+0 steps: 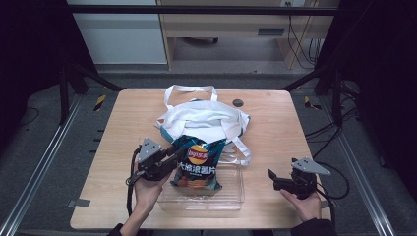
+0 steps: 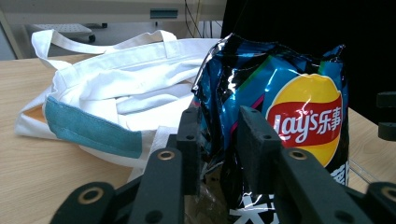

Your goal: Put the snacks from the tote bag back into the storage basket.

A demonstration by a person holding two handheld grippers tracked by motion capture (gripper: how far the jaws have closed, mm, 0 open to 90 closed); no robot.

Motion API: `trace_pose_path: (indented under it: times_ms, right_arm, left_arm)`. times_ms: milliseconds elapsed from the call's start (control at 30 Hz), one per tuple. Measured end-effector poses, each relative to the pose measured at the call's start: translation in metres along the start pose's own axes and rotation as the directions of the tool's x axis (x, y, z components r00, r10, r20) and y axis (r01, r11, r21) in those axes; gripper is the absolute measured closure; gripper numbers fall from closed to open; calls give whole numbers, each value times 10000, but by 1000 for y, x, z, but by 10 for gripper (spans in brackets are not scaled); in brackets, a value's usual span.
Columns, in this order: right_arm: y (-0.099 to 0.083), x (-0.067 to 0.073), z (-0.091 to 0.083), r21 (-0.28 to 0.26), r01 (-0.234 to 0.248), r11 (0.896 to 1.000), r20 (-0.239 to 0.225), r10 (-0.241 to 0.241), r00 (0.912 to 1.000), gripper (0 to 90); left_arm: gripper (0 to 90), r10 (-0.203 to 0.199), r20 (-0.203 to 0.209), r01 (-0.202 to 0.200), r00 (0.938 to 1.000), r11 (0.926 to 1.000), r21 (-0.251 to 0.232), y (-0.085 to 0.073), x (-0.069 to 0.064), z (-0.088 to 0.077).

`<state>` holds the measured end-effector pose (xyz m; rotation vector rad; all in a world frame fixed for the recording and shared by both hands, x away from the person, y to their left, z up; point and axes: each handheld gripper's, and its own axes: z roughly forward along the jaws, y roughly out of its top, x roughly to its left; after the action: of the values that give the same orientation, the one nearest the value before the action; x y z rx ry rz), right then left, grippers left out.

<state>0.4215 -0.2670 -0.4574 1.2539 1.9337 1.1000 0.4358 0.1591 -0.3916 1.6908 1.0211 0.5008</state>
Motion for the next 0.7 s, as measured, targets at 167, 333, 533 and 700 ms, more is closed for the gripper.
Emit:
trace_pose_path:
  times_ms: [167,333,533,700]
  right_arm:
    - [0,0,-1,-18,-21,10000,-17,21,10000,61]
    - [0,0,-1,-24,-10,10000,-21,10,10000,61]
    - [0,0,-1,-38,-12,10000,-26,12,10000,61]
    - [0,0,-2,-61,-39,10000,-7,39,10000,59]
  left_arm:
    - [619,-45,148,43,9999,9999,156,1,3,-2]
    - [548,160,286,-169,9995,9994,312,0,2,-3]
    - [482,187,512,-208,9985,9990,402,0,3,-7]
    - [445,415,367,-432,9985,9979,488,-2,4,-12]
